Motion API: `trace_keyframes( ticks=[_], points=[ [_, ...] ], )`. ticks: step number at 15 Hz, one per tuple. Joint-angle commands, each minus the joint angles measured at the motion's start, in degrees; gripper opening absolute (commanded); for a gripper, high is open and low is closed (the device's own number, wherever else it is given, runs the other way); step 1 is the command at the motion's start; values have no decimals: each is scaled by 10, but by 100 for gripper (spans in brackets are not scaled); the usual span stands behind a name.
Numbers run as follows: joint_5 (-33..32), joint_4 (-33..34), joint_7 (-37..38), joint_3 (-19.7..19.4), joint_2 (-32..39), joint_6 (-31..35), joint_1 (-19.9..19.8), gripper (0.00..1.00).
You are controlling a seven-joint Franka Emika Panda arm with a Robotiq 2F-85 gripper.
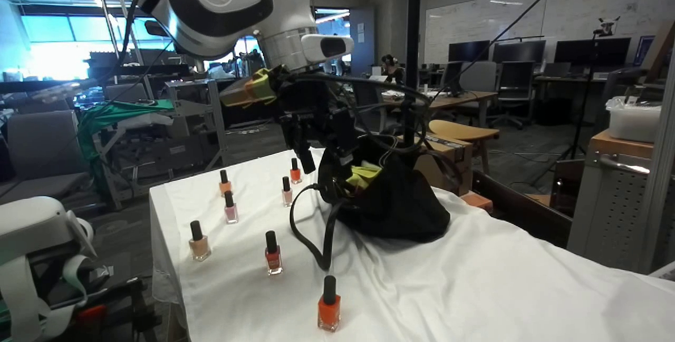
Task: Pick up the nail polish and put them in the bag
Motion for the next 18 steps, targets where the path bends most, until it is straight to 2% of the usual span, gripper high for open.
trace_keyframes(
  ticks=[1,10,14,18],
  points=[
    [-13,-48,16,-15,-17,27,-16,100],
    [-7,-38,-3,-37,51,43,-35,100],
    [-22,-25,61,-37,82,57,-35,100],
    [-43,-8,156,-43,105,74,-32,100]
  ],
)
